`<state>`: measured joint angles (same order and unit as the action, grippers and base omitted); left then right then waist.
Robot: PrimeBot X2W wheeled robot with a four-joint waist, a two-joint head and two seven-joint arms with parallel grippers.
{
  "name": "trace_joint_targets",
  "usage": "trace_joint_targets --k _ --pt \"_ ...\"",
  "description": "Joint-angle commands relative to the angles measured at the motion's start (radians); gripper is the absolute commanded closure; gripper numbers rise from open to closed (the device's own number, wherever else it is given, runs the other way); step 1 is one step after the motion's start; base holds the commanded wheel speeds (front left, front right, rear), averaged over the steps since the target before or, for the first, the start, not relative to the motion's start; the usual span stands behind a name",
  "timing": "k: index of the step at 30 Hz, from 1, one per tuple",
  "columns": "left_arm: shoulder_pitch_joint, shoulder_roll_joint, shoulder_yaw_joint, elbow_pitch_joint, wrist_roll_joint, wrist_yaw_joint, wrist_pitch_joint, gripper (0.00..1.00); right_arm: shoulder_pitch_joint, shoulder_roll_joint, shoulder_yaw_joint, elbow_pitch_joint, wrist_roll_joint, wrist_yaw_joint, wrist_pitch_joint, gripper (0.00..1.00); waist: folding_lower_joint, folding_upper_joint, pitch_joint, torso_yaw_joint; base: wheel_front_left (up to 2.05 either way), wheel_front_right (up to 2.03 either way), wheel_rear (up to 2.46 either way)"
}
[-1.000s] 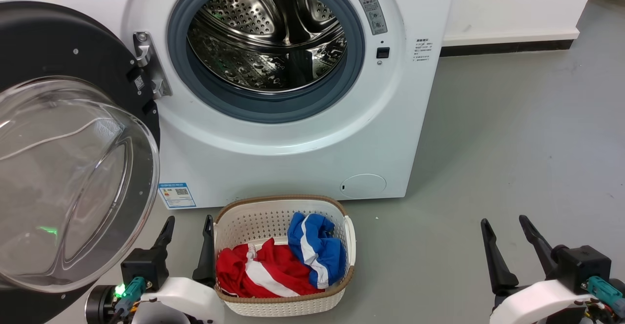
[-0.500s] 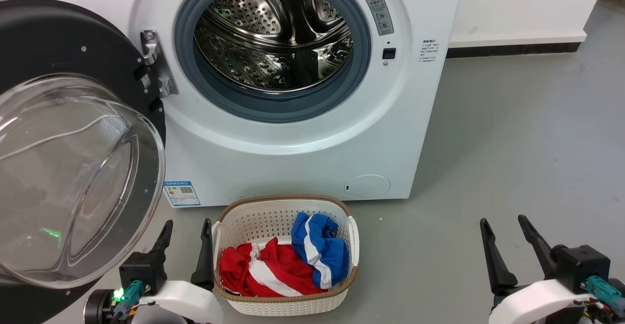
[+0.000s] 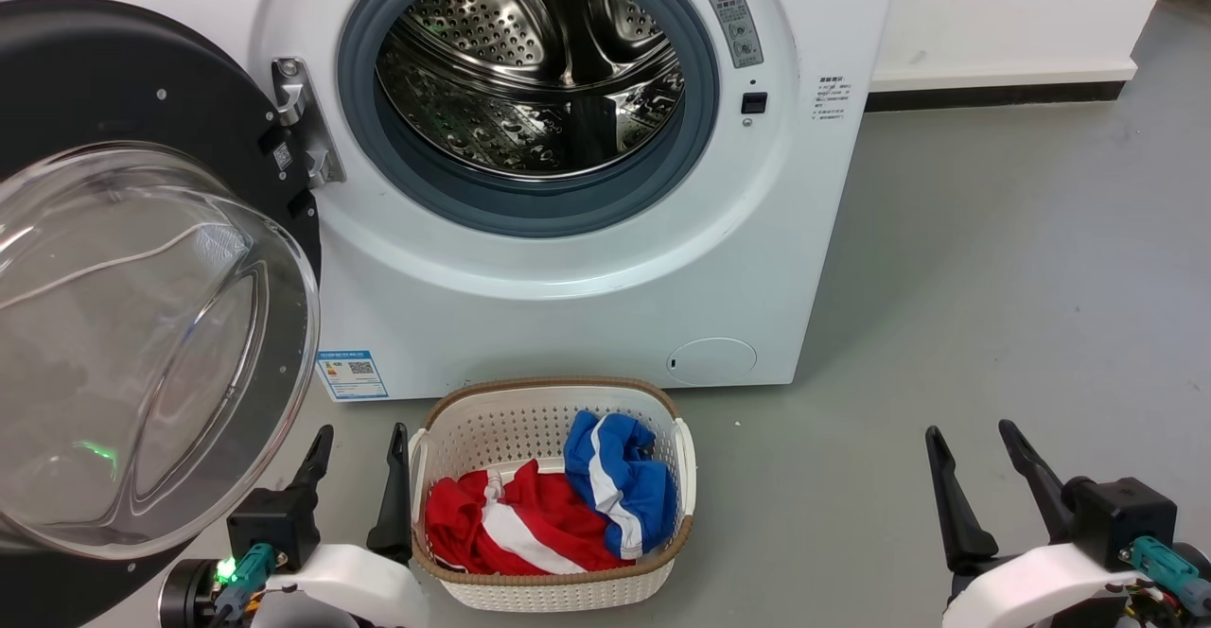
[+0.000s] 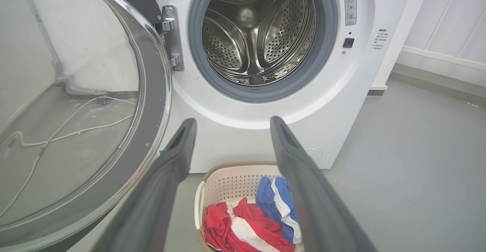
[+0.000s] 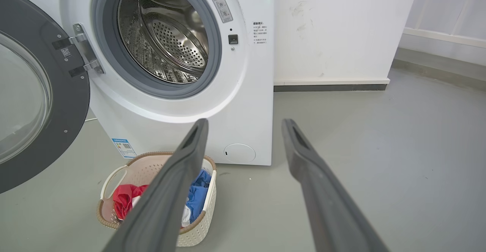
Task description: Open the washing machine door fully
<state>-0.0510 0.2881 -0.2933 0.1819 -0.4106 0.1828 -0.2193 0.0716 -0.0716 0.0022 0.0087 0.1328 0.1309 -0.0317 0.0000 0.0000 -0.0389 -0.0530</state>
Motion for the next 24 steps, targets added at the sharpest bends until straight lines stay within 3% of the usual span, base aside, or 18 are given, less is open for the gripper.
trace_joint_targets --k 1,4,5,24 --pt "-0.004 0.004 -0.003 -0.004 -0.001 -0.002 -0.006 0.0 -0.005 0.004 0.001 0.002 0.003 0.0 -0.005 0.0 0.0 0.0 0.001 0.0 0.0 0.0 0.0" --pt "-0.003 0.003 0.001 -0.005 -0.007 0.003 -0.007 0.0 -0.006 0.005 0.001 0.003 0.005 0.0 -0.005 0.0 0.0 0.0 0.002 0.0 0.0 0.0 0.0" --pt "0.001 -0.002 0.002 -0.001 -0.003 0.001 -0.003 1.0 0.001 0.003 0.0 0.004 0.002 0.0 -0.003 1.0 0.0 0.0 0.002 0.0 0.0 0.0 0.0" --pt "-0.007 -0.061 0.089 0.029 -0.273 -0.069 0.071 1.0 -0.033 0.007 -0.025 0.069 0.334 0.0 0.031 1.0 0.0 0.0 0.008 0.007 0.0 0.0 0.0"
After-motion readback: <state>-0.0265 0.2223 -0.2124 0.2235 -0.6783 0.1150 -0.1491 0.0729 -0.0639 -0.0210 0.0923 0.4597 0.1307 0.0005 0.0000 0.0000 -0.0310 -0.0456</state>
